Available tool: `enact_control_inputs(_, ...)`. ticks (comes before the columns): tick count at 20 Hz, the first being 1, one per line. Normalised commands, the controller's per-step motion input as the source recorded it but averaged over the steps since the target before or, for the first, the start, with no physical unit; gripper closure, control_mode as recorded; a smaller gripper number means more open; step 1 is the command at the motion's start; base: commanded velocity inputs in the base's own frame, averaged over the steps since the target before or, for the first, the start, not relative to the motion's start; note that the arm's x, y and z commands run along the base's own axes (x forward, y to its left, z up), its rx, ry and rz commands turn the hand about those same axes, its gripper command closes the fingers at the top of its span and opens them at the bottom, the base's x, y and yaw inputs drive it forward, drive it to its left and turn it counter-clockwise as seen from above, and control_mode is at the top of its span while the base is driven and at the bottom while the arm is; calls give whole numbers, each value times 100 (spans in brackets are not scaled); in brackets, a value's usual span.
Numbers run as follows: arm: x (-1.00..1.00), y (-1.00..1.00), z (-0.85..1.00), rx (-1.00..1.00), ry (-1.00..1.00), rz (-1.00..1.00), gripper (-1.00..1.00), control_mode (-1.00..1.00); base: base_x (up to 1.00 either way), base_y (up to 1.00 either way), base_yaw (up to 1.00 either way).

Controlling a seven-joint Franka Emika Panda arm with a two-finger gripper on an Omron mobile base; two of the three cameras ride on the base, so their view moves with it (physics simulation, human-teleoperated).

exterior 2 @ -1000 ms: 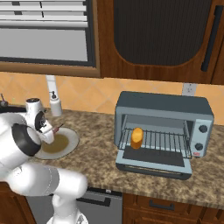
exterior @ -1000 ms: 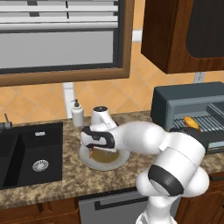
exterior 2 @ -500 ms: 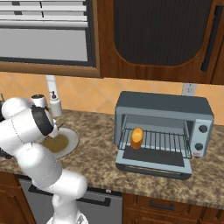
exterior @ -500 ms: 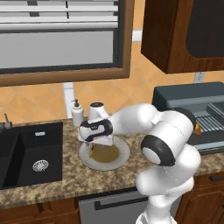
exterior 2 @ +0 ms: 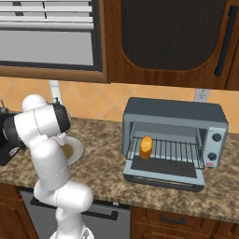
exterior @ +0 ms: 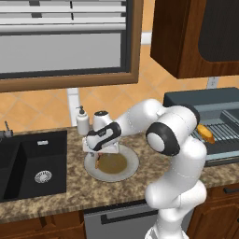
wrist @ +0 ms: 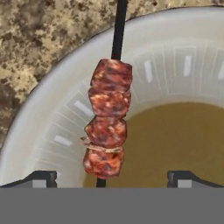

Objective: Pick up the kebab skewer and baguette bread, and place them inside the toaster oven. Close the toaster oven door and start by setting the timer.

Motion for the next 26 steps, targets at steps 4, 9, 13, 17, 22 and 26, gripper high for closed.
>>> enact_control_inputs(4, 36, 0, -18, 0, 0, 7, -100, -100, 0, 0, 0)
enact_control_inputs(9, 33, 0, -11, 0, 0, 1, -100, -100, 0, 0, 0)
enact_control_inputs(13, 4, 1, -22, 0, 0, 0, 100, -100, 0, 0, 0)
enact_control_inputs(17, 0, -2, -33, 0, -1, 0, 100, -100, 0, 0, 0)
enact_control_inputs(22, -32, -34, -10, 6, -5, 6, 100, -100, 0, 0, 0)
enact_control_inputs(26, -29, -30, -2, 5, -9, 8, 100, -100, 0, 0, 0)
